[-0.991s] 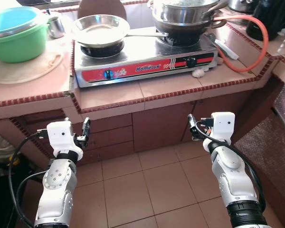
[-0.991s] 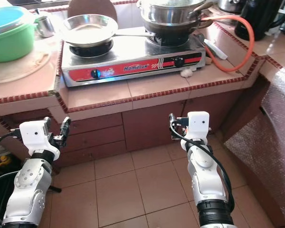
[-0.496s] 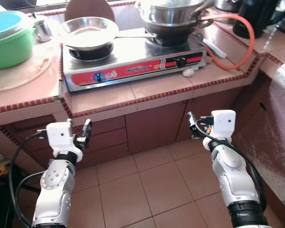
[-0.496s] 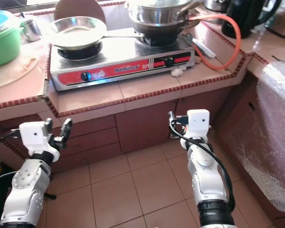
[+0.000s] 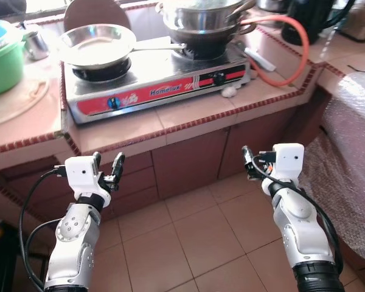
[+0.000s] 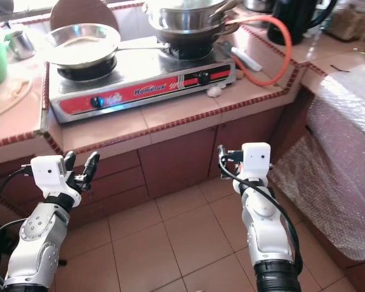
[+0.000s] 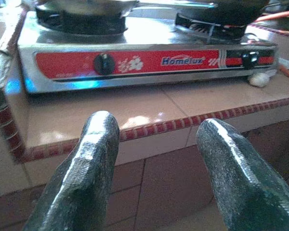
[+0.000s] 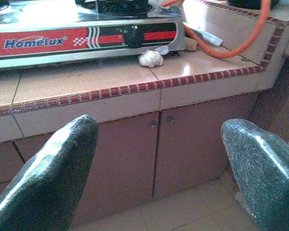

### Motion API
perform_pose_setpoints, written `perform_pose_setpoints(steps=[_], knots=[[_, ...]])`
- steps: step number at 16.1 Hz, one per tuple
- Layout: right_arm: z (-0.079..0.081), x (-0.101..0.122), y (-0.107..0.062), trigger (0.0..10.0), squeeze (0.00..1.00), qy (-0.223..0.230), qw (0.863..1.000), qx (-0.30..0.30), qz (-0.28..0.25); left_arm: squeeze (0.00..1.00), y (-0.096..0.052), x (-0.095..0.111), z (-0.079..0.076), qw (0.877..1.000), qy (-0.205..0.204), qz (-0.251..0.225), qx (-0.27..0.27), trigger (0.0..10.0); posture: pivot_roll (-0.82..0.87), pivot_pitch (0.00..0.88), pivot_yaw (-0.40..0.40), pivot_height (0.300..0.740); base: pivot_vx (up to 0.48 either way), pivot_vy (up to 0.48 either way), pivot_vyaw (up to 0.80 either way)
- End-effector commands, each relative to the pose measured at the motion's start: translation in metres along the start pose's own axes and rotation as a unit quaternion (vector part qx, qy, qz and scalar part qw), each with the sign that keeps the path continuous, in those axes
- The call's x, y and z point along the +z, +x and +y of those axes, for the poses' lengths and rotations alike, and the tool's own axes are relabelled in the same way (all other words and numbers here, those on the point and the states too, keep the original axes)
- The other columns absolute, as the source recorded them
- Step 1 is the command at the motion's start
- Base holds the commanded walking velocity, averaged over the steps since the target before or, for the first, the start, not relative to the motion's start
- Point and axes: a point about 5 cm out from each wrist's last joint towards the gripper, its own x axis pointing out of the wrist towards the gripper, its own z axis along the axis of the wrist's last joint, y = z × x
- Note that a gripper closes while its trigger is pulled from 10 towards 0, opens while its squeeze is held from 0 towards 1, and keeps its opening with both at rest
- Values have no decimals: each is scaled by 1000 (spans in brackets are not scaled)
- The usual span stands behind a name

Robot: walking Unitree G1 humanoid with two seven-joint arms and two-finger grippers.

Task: Kitchen organization

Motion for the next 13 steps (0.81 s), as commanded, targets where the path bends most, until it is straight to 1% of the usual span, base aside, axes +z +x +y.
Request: perform_pose_setpoints(steps=[1,2,3,4,6,9,13], knots=[[0,3,-2,10000,0,3,1000,2,-10,0,-2,0,-1,1000,5,3,-4,10000,-143,98,48,740,0,0,-788],[0,3,-3,10000,0,6,1000,2,-11,0,-2,-1,0,1000,8,4,-2,10000,-141,98,48,740,0,0,-738],[1,2,-2,10000,0,2,1000,7,-3,0,-2,-1,-1,1000,6,4,-4,10000,-139,97,48,740,0,0,0],[2,0,-2,10000,0,15,1000,9,2,0,-2,-1,-2,1000,5,4,-4,10000,-139,97,48,740,0,0,-669],[2,2,-1,10000,0,6,1000,6,0,0,-2,-1,-2,1000,3,4,-5,10000,-137,92,47,740,0,0,-800],[2,3,1,10000,0,5,1000,6,-2,0,0,-1,-2,1000,1,2,-7,10000,-142,92,44,740,0,0,-800],[0,4,-1,10000,0,0,1000,6,-2,0,-1,-2,-5,1000,-6,0,-13,10000,-146,92,41,740,0,0,-800]])
